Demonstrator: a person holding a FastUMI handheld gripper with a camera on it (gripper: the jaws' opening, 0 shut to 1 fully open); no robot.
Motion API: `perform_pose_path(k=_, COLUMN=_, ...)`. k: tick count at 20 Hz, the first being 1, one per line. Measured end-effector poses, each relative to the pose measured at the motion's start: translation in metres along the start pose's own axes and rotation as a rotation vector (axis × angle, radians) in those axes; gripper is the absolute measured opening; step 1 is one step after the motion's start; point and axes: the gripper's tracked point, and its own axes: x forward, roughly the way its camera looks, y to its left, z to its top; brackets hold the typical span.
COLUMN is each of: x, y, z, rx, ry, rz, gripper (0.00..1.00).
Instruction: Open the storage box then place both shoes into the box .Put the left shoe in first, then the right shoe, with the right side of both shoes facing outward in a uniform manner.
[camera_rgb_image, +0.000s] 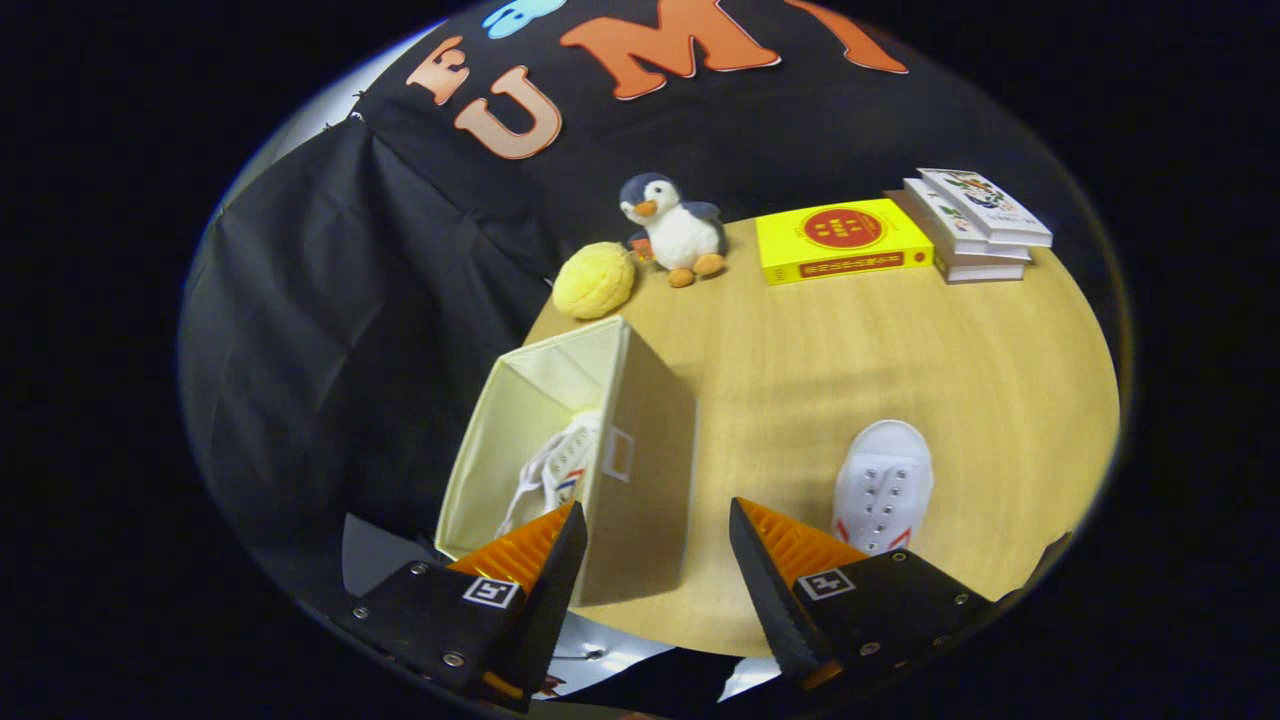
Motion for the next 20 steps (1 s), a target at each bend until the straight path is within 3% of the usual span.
perform_pose_path(k=5, x=-0.003, y=-0.099, z=-0.052, rx=0.042, ry=0.085, rz=-0.210, gripper=0.86)
perform_pose_path(k=12, x=0.016, y=-0.157, z=-0.104, rx=-0.076, ry=0.185, rz=-0.394, gripper=0.85)
perform_pose_path(k=16, x=0.031, y=-0.150, z=-0.101, rx=-0.094, ry=0.143, rz=-0.358, gripper=0.78)
perform_pose_path(k=17, x=0.036, y=-0.151, z=-0.095, rx=-0.080, ry=0.112, rz=-0.350, gripper=0.73)
perform_pose_path(k=20, x=0.045, y=-0.147, z=-0.100, rx=0.040, ry=0.152, rz=-0.281, gripper=0.60)
